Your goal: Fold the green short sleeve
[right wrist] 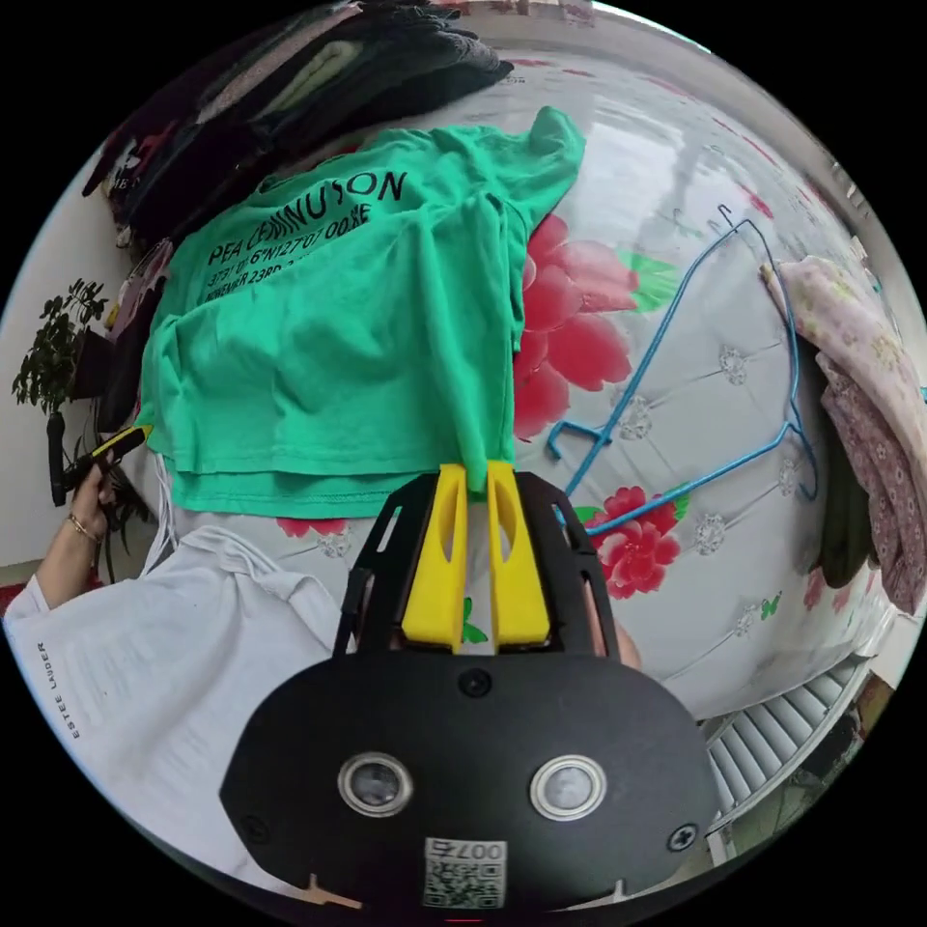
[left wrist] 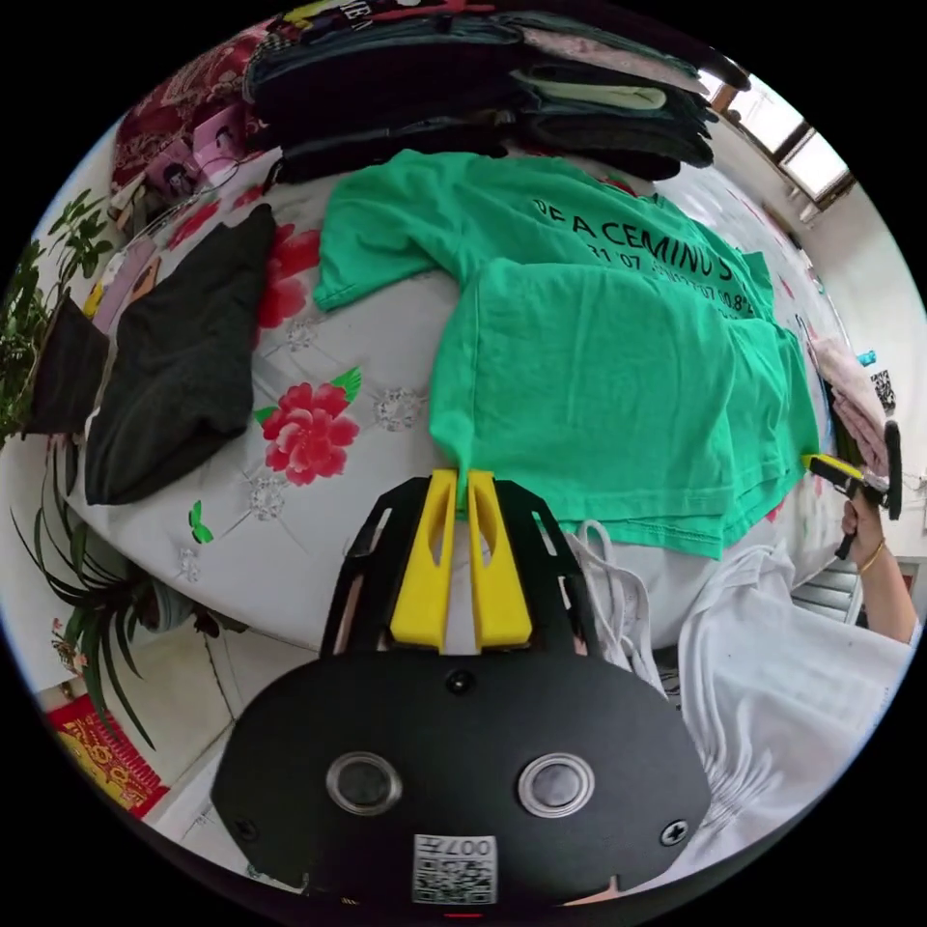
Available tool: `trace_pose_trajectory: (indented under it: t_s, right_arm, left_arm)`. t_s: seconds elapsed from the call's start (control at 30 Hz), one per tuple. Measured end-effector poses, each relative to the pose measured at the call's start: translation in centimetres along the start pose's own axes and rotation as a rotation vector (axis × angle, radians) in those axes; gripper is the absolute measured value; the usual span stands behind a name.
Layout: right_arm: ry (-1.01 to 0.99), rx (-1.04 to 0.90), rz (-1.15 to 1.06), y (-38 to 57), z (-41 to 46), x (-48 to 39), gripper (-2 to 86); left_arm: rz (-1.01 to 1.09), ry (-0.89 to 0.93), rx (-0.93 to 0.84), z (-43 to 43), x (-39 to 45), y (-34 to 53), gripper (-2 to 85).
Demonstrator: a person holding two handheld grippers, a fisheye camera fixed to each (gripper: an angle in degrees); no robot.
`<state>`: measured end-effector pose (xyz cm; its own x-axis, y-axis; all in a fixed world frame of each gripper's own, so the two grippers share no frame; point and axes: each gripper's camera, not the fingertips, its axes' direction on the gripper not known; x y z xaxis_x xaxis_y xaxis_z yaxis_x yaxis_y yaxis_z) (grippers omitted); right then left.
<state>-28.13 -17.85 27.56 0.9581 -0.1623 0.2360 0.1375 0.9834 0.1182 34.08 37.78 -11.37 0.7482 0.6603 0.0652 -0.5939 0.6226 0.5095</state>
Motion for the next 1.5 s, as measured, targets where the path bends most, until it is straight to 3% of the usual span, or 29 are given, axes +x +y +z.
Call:
trace_pose_trajectory:
  t_s: [0.07,0.27,0.43,0.6,0.67,0.77,0.9,1.1,1.23,1.37,1.5]
  right_arm:
    - [-0.042,0.005,0.0,1.3,-0.5,0.4,1.0]
    - [-0.275,0.36,0.121,12.8,-9.6,6.6,-0.1]
    - [-0.481,0.433,0.204,20.4,-11.9,10.7,-0.2]
    - [-0.557,0.378,0.346,19.3,-7.4,11.4,-0.2]
    - [-0.585,0.419,0.361,16.8,-7.7,11.7,-0.3]
    - [-0.617,0.631,0.365,13.0,-13.2,12.5,-0.3]
    - [-0.556,0.97,0.264,12.5,-25.1,11.0,-0.3]
    - [-0.525,1.239,0.065,19.6,-32.5,8.6,-0.3]
    - [-0.542,1.244,-0.045,24.7,-30.7,8.9,-0.3]
    - [-0.516,1.07,-0.053,29.6,-24.0,9.5,-0.3]
    - [-0.521,0.843,0.061,33.9,-13.8,9.9,-0.3]
  left_arm:
    - [-0.011,0.104,-0.003,-0.4,-2.4,0.9,-0.2]
    - [-0.144,0.406,0.222,-7.0,-15.2,11.0,-0.9]
    - [-0.268,0.649,0.316,-8.1,-26.1,19.8,-0.9]
    - [-0.43,0.841,0.362,-1.9,-32.2,18.5,-0.9]
    - [-0.399,0.907,0.378,-0.6,-33.6,14.3,-0.9]
    - [-0.286,0.986,0.469,-3.5,-35.2,5.0,-0.9]
    - [0.023,1.032,0.759,-16.8,-35.3,-3.1,-0.9]
    - [0.284,0.946,0.99,-29.4,-35.5,2.5,-0.9]
    - [0.327,0.823,0.963,-28.5,-36.3,11.4,-0.9]
    - [0.242,0.779,0.851,-22.0,-37.3,18.7,-0.9]
    - [-0.065,0.843,0.699,-9.5,-39.2,27.5,-1.0]
